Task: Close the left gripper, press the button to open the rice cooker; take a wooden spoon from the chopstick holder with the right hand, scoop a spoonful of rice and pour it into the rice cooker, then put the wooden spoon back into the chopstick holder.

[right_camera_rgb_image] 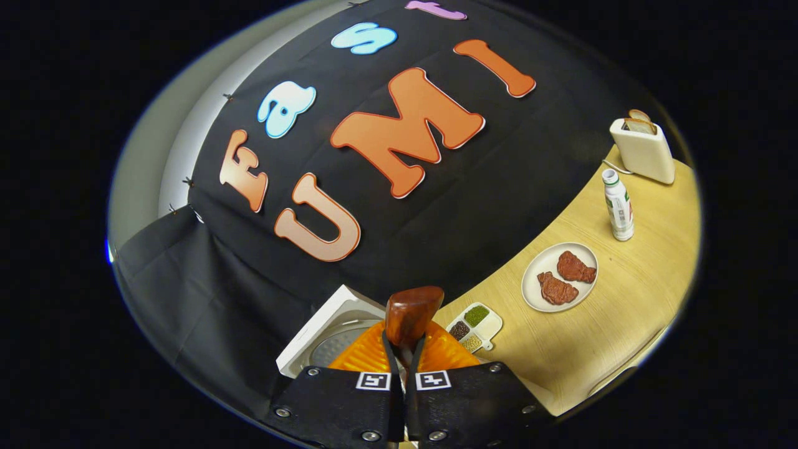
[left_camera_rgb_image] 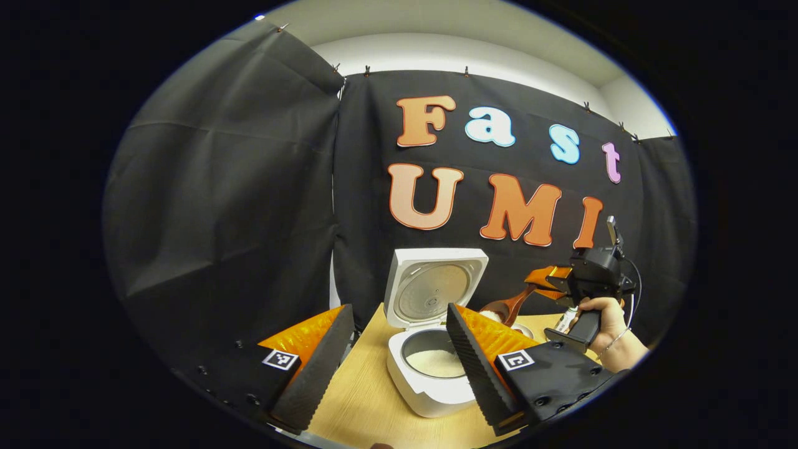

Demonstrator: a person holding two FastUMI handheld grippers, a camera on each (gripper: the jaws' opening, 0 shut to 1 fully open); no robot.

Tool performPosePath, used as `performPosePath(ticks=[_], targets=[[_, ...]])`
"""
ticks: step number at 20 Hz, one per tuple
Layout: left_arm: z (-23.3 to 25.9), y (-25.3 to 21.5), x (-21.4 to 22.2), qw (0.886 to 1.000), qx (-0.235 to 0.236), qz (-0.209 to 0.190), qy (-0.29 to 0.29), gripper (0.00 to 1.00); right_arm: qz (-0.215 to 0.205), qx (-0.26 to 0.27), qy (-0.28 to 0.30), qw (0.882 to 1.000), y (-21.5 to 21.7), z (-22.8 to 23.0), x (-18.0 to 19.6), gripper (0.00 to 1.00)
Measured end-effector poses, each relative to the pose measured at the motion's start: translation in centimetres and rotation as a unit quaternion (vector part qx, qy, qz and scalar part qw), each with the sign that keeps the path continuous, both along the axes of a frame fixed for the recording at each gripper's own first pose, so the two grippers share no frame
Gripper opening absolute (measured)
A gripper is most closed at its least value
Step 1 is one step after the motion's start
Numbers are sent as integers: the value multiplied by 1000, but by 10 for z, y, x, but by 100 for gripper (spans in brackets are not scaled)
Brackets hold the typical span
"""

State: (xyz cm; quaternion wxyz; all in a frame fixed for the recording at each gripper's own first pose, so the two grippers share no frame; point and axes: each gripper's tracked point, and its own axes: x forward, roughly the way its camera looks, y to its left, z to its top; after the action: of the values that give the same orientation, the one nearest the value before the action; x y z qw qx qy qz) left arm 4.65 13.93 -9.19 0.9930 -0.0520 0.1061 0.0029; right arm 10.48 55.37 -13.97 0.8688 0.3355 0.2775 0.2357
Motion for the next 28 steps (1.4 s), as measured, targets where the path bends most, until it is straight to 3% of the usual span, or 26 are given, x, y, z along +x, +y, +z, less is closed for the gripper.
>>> performPosePath(ticks=[17,28], targets=[[-5,5,3,1000,0,2,0,100,46,-68,-107,991,22,20,-4,0],[-11,6,5,1000,-4,5,3,100,75,-109,-177,975,33,26,-13,0]])
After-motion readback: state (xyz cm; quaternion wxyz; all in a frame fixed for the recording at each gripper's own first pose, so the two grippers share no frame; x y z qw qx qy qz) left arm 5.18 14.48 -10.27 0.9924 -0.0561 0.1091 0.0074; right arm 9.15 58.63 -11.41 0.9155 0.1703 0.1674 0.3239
